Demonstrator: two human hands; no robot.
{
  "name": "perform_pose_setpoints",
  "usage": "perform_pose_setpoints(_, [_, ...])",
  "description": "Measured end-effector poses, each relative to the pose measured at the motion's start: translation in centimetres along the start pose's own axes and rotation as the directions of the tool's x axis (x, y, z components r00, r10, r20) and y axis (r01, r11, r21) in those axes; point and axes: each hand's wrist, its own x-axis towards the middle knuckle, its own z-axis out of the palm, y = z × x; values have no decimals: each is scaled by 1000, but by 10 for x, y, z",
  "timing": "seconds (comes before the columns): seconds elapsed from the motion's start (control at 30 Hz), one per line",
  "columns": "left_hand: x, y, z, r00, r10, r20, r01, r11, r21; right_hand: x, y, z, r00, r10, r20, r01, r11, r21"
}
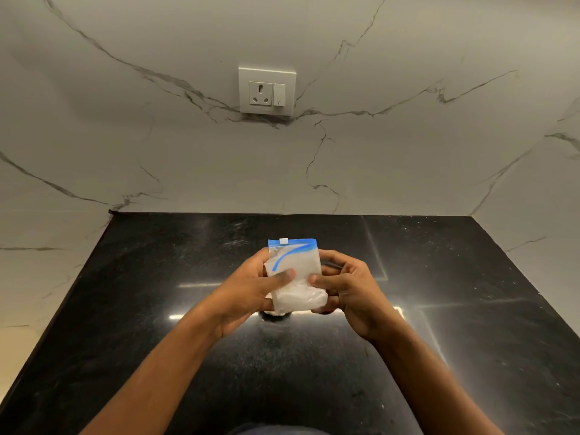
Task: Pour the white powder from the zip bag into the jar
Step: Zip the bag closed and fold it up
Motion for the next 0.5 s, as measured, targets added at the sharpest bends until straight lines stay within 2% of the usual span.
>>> perform_pose_setpoints(0.1, [-7, 1, -9, 998, -42, 56, 44, 998, -43, -1, 4, 2, 999, 27, -19, -26, 999, 26])
perform_pose_setpoints(0.17, [-8, -1, -10, 998, -60, 32, 61, 997, -54, 0, 7, 5, 998, 48, -40, -46, 997, 54])
perform_pose_setpoints(0.27, [-10, -7, -10, 997, -75, 10, 76, 974, -212, 1, 8, 8, 999, 14, -49, -10, 996, 84])
perform_pose_setpoints(0.4, [-20, -8, -13, 992, -73, 98, 111, 878, -466, 1, 6, 2, 992, -126, -18, 126, 992, -22])
perform_pose_setpoints(0.5, [-24, -13, -5, 987, -158, 26, 158, 938, -308, 1, 5, 6, 969, -247, 15, 247, 957, -151])
